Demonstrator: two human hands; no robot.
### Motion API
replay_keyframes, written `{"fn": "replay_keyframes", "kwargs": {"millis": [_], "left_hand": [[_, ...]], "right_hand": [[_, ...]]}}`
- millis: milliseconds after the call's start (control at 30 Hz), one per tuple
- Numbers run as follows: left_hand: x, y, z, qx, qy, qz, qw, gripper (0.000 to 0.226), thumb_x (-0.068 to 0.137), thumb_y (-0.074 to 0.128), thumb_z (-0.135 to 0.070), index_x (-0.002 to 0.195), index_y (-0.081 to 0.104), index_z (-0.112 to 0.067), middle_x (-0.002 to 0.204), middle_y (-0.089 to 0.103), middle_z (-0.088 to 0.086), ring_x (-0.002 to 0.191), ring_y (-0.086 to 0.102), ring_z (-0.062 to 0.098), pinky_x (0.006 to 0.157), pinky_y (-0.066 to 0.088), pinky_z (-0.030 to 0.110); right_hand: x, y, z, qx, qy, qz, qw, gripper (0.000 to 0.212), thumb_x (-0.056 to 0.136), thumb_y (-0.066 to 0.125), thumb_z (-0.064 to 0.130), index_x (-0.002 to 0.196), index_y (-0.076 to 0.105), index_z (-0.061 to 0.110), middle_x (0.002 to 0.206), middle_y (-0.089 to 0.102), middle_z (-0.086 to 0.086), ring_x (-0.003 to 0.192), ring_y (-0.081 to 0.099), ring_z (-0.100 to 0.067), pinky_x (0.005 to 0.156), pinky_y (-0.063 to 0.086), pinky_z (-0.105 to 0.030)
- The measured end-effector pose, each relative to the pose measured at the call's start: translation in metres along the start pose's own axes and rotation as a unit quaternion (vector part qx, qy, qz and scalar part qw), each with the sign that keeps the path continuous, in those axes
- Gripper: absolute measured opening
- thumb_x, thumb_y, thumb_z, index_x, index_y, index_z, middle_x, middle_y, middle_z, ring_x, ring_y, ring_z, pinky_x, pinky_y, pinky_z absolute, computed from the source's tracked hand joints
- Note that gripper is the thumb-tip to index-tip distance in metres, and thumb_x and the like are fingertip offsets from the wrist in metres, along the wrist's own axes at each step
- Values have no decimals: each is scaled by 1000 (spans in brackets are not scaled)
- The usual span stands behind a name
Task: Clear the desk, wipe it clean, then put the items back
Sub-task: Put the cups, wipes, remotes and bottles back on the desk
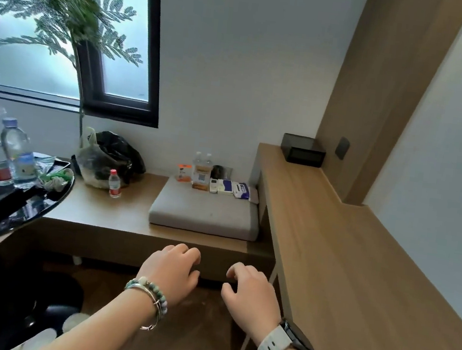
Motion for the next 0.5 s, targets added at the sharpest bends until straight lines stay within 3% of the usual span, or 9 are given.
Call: {"fn": "replay_keyframes", "kwargs": {"millis": [500], "left_hand": [[263,49,155,-19,-36,42,998,26,93,43,-34,115,52,-23,116,54,-3,104,52,16,85,46,27]], "right_hand": [[302,48,0,8,21,37,999,27,94,43,32,118,52,26,118,55,4,111,49,-15,90,40,-27]]}}
Point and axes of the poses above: each hand's wrist, its own x-axis towards the middle knuckle, its own y-axis out of the palm, z = x × y, the point moved 3 cm from there along x, towards the middle knuckle
